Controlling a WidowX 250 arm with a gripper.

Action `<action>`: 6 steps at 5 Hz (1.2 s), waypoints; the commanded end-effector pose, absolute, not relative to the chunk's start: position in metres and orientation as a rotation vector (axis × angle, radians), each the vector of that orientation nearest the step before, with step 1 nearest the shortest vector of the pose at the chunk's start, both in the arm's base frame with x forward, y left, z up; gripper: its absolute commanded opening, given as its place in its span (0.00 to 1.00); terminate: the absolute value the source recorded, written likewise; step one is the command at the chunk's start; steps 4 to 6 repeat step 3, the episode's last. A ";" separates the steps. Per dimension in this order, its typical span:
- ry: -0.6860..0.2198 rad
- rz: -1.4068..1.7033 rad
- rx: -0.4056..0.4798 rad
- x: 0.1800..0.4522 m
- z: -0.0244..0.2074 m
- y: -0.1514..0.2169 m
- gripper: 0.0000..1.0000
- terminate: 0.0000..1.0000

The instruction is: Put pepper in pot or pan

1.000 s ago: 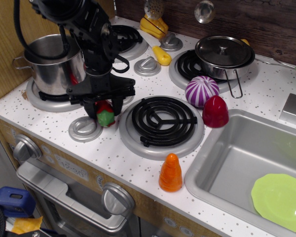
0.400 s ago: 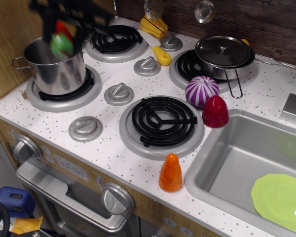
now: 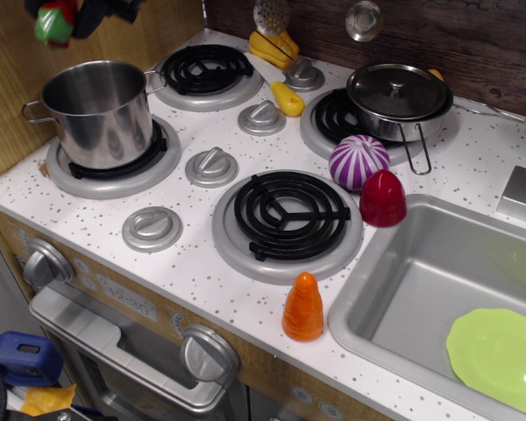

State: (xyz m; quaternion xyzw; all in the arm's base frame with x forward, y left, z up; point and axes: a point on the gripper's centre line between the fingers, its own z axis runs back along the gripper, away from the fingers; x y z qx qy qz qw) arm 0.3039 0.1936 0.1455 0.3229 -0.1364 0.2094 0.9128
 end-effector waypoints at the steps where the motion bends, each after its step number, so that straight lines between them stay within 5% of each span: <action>1: -0.443 0.455 0.646 0.315 0.130 0.197 1.00 0.00; 2: -0.443 0.455 0.646 0.315 0.130 0.197 1.00 0.00; 3: -0.443 0.455 0.646 0.315 0.130 0.197 1.00 1.00; 6: -0.443 0.455 0.646 0.315 0.130 0.197 1.00 1.00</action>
